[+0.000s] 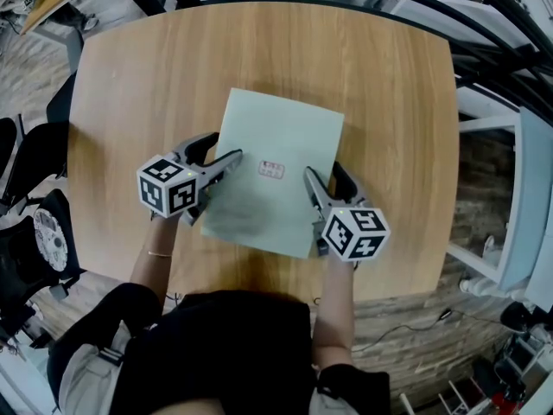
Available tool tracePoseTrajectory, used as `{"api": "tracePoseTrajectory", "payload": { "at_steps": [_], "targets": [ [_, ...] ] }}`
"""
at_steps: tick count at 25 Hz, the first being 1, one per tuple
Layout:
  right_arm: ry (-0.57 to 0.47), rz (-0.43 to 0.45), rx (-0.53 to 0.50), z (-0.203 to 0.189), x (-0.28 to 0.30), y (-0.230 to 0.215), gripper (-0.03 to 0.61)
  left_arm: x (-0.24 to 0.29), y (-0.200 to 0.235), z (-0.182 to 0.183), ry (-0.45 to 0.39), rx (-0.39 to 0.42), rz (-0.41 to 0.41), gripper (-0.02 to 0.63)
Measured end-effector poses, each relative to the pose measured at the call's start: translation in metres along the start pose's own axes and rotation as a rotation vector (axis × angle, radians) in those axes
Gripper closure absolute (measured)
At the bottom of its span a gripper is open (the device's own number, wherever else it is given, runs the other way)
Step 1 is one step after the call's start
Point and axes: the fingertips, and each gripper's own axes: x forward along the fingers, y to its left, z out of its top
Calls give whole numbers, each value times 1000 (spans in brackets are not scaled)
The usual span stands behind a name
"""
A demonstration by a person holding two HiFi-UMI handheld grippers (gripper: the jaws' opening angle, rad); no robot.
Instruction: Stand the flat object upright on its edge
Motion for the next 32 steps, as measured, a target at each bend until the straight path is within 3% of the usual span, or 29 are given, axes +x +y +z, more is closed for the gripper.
{"api": "tracePoseTrajectory", "payload": {
  "at_steps": [12,19,23,32],
  "targets": [
    [-19,-8,18,7,-8,3,319,-6,-10,4,-11,17,49,337],
    [-54,4,-19,24,-21,24,322,-32,-14,18,-84,3,79,342],
    [-87,25,-37,34,-28,39,377,-52,-13,31,-133,5,104,350],
    [-156,57,-87,54,-31,73,388,-94,-10,45,-218,12,134,376]
  ]
}}
